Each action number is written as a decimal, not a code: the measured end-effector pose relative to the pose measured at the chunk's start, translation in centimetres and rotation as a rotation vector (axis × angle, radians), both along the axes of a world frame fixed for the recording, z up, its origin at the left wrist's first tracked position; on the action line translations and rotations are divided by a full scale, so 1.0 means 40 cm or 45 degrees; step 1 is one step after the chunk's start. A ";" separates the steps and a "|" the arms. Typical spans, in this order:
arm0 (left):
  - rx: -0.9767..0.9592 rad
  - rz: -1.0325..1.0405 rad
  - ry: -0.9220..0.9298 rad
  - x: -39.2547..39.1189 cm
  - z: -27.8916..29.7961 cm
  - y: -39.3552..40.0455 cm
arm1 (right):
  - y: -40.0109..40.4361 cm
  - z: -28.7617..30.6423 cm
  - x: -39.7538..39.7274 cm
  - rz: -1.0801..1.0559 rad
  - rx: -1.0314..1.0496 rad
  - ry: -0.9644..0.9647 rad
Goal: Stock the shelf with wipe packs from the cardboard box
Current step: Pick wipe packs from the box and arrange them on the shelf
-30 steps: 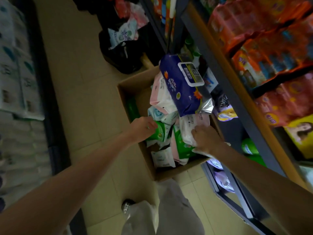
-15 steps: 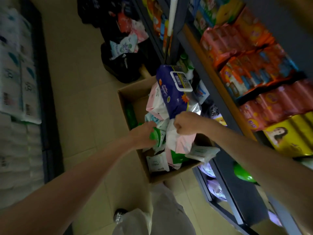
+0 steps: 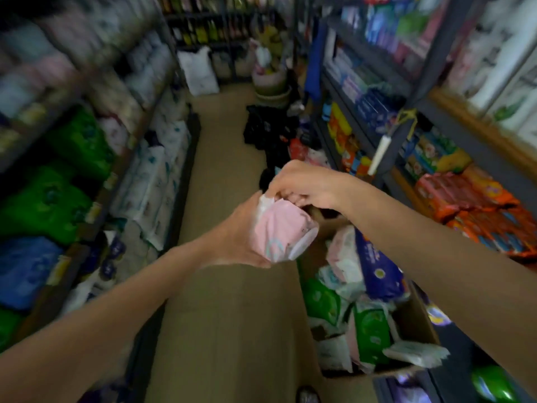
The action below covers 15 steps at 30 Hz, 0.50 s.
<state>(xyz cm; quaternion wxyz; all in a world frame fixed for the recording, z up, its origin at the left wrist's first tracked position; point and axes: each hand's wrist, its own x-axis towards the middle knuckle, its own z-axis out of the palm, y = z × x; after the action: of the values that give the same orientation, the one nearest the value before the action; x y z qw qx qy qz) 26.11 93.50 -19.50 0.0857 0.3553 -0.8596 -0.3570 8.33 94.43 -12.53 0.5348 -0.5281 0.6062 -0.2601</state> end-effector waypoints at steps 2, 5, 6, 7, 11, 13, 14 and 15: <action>-0.387 0.007 -0.066 0.093 0.093 -0.008 | -0.017 0.088 0.101 0.000 -0.129 -0.058; -0.868 0.027 -0.173 0.233 0.279 0.015 | -0.028 0.254 0.247 0.077 -0.319 -0.089; -0.950 0.044 -0.167 0.284 0.339 0.026 | -0.023 0.317 0.293 0.128 -0.385 -0.058; -0.958 0.077 -0.184 0.336 0.392 0.033 | -0.015 0.380 0.336 0.186 -0.451 -0.016; -0.744 0.238 -0.146 0.527 0.595 0.115 | 0.011 0.568 0.499 0.341 -0.669 0.047; -0.663 0.326 0.008 0.616 0.663 0.164 | 0.013 0.613 0.586 0.394 -0.689 -0.038; -0.681 0.378 0.059 0.661 0.685 0.188 | 0.013 0.628 0.631 0.426 -0.677 -0.089; -0.726 0.453 0.096 0.703 0.701 0.213 | 0.015 0.640 0.678 0.457 -0.660 -0.137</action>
<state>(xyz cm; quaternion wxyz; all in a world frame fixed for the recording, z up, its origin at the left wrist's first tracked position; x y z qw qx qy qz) 54.24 102.03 8.54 0.2743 0.4480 -0.8456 -0.0946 35.44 95.01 13.08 0.4511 -0.7307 0.3877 -0.3350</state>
